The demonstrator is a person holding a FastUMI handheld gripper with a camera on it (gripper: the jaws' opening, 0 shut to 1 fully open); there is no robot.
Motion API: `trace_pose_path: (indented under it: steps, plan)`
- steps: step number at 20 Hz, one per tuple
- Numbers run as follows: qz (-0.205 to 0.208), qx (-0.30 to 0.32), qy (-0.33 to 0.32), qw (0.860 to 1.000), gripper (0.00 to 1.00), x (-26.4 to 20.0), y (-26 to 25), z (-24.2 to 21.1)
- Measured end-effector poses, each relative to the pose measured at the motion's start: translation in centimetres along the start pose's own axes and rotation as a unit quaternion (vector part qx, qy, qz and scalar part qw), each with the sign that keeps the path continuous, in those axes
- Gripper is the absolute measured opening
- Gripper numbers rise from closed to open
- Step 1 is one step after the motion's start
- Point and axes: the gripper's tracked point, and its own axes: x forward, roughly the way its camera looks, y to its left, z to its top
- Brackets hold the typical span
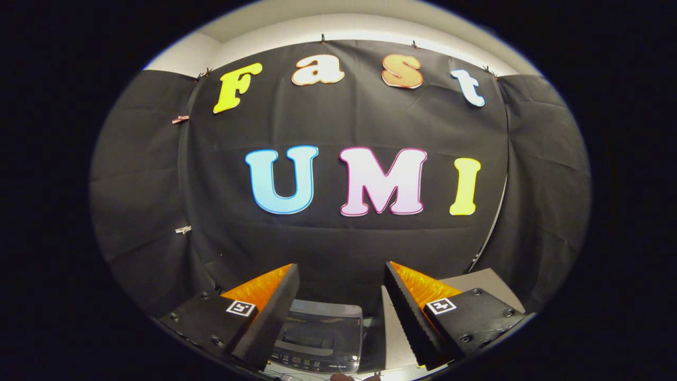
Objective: Put the clothes into the washing machine and then close the washing machine lid.
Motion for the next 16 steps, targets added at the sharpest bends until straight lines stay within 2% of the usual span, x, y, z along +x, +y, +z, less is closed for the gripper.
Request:
trace_pose_path:
  steps: [12, 16]
  plan:
    - [-0.055, -0.018, -0.058, 0.997, 1.00, -11.2, -10.0, 4.7]
    - [-0.055, -0.015, -0.072, 0.996, 1.00, -13.5, -12.0, 5.2]
